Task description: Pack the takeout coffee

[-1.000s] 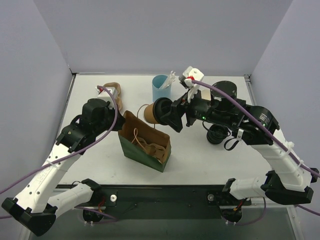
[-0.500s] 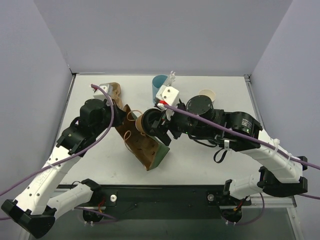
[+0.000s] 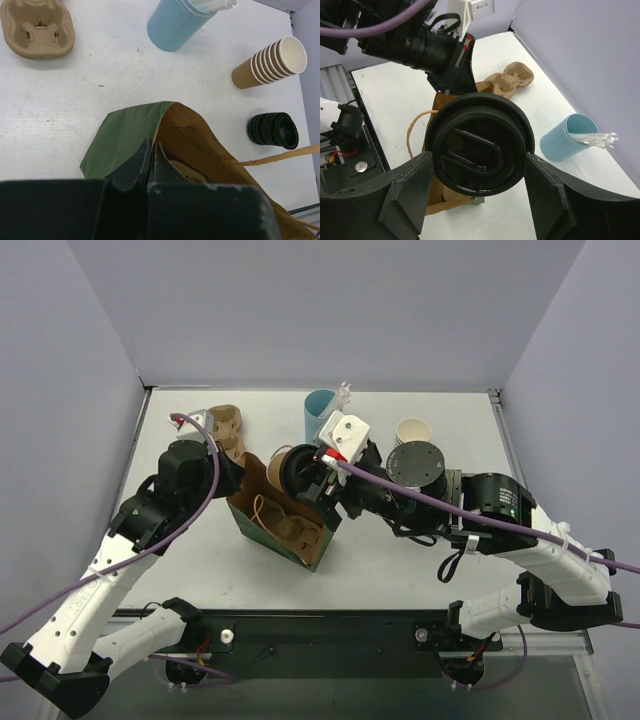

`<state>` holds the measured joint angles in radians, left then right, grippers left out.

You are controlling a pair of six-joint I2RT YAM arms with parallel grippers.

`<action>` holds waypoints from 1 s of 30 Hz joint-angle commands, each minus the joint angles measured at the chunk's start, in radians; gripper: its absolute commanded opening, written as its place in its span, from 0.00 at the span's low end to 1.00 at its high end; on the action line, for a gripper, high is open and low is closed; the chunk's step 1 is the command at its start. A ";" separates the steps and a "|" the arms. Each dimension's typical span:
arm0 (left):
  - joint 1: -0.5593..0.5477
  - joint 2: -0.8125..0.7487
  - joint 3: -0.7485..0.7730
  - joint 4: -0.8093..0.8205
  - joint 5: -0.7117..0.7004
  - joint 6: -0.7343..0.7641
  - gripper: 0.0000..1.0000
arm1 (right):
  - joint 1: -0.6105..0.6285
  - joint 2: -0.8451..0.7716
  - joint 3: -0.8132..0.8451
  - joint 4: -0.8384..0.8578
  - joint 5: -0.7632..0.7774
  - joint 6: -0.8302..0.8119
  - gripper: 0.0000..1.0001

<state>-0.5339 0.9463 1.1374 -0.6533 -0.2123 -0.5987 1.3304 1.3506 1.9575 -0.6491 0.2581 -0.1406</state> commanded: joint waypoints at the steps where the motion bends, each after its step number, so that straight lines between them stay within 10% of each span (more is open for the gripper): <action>1: 0.006 -0.003 0.071 0.010 -0.007 -0.055 0.00 | 0.009 -0.024 -0.052 0.045 0.059 -0.011 0.34; 18: 0.006 -0.049 -0.010 0.138 0.113 -0.128 0.00 | -0.025 -0.041 -0.293 0.042 0.017 -0.019 0.30; 30: 0.003 -0.055 -0.086 0.380 0.367 0.122 0.00 | -0.174 -0.008 -0.338 0.042 -0.148 -0.145 0.27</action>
<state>-0.5335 0.9417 1.1084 -0.4591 0.0132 -0.5842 1.1679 1.3392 1.6466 -0.6243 0.1772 -0.2165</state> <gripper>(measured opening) 0.023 0.675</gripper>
